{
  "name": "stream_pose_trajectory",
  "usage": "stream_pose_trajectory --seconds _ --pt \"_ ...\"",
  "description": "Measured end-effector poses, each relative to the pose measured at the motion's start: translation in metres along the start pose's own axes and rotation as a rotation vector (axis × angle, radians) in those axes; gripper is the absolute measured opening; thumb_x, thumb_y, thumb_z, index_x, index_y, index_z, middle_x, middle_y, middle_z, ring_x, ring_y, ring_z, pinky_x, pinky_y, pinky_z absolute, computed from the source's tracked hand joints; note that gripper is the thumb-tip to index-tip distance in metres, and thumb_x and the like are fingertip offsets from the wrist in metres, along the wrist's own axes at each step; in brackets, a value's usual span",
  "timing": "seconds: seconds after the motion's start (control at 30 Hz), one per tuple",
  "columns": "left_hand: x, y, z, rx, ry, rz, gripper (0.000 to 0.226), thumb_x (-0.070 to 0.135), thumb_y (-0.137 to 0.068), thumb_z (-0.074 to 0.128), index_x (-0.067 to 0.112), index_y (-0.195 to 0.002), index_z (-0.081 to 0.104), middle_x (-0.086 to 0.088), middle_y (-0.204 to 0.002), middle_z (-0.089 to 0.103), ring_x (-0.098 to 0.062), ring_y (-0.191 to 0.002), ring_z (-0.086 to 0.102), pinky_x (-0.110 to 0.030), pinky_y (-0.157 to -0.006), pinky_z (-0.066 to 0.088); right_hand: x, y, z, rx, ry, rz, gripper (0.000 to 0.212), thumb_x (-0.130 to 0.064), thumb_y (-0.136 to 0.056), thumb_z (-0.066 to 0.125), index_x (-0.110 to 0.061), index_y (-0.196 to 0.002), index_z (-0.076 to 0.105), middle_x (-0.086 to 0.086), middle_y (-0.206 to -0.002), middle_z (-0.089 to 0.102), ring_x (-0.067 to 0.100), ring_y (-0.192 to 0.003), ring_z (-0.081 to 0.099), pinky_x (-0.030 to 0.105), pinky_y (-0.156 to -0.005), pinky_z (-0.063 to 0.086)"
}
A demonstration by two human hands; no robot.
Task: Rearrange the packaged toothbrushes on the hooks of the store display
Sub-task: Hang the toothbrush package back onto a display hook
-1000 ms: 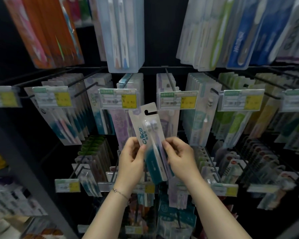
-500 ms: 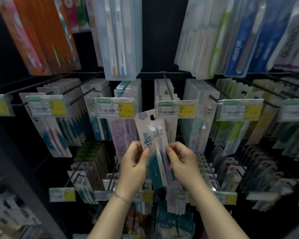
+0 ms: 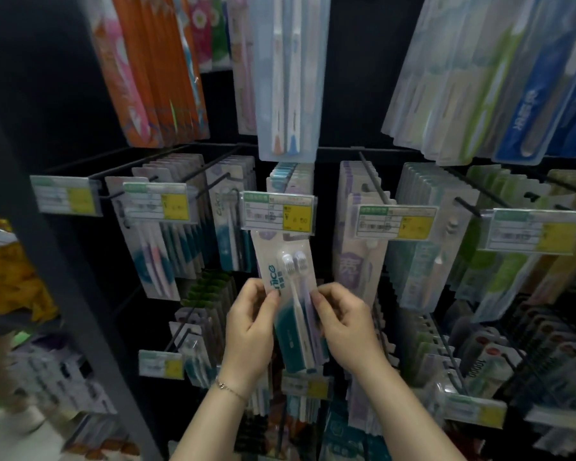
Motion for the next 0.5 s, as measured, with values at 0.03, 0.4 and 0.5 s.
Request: stream_pose_trajectory --seconds 0.03,0.4,0.5 --pt "-0.001 -0.001 -0.007 0.02 0.001 -0.006 0.018 0.024 -0.097 0.051 0.009 -0.092 0.059 -0.005 -0.085 0.064 -0.03 -0.079 0.061 -0.046 -0.07 0.052 -0.001 -0.001 0.007 -0.013 0.003 -0.005 0.015 -0.021 -0.099 0.055 -0.026 -0.088 0.064 -0.013 -0.078 0.065 0.006 -0.069 0.062 0.017 -0.061 0.045" --pt "-0.018 -0.024 -0.081 0.238 -0.117 -0.118 0.018 0.013 -0.104 0.047 0.011 -0.09 0.059 -0.003 -0.082 0.064 -0.022 -0.076 0.059 -0.044 -0.073 0.05 -0.025 -0.023 0.096 -0.052 0.041 -0.089 0.016 -0.021 -0.099 0.056 -0.021 -0.085 0.065 -0.008 -0.073 0.064 0.007 -0.07 0.061 0.026 -0.062 0.049" --pt "-0.02 -0.037 -0.094 0.245 -0.131 -0.152 0.02 0.017 -0.105 0.047 0.014 -0.086 0.055 0.002 -0.074 0.056 -0.014 -0.066 0.051 -0.038 -0.064 0.042 -0.033 -0.035 0.112 -0.018 0.052 -0.078 0.017 -0.021 -0.098 0.057 -0.023 -0.084 0.065 -0.011 -0.072 0.064 0.004 -0.069 0.06 0.023 -0.062 0.046"
Point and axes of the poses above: each hand's wrist, its own y-axis away from the middle knuckle, its own z-axis out of the palm, x = y × z, the point moved 1 cm from there along -y, towards the middle knuckle
